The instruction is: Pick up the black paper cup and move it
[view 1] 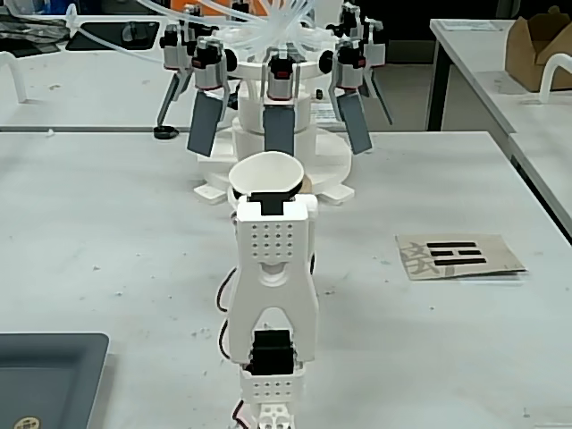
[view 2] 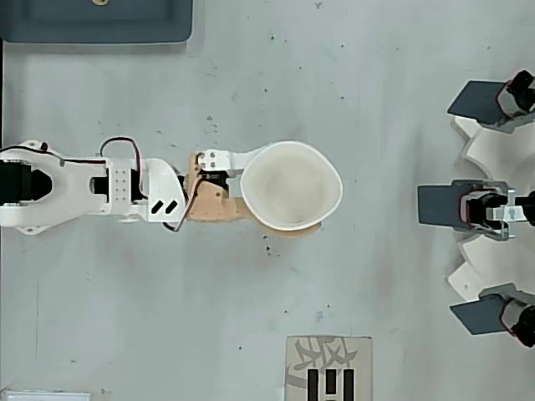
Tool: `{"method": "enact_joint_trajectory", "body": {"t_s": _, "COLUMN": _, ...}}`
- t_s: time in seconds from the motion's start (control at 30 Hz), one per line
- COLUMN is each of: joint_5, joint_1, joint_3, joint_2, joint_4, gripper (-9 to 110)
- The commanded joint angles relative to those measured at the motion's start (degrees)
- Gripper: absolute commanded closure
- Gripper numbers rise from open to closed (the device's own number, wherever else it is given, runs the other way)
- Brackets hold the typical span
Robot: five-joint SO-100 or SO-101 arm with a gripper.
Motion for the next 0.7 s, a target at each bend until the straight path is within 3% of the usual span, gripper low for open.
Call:
{"method": "enact_joint_trajectory", "body": {"t_s": 0.0, "joint_5": 0.7, "joint_1": 1.3, "joint_3": -1.9, "joint_2": 2.9, "joint_4": 0.6, "gripper": 95}}
{"method": "enact_joint_trajectory", "body": {"t_s": 0.67, "joint_5": 1.8, "joint_1": 2.3, "joint_3": -27.5, "joint_2": -6.5, "joint_4": 16.5, "gripper": 93}}
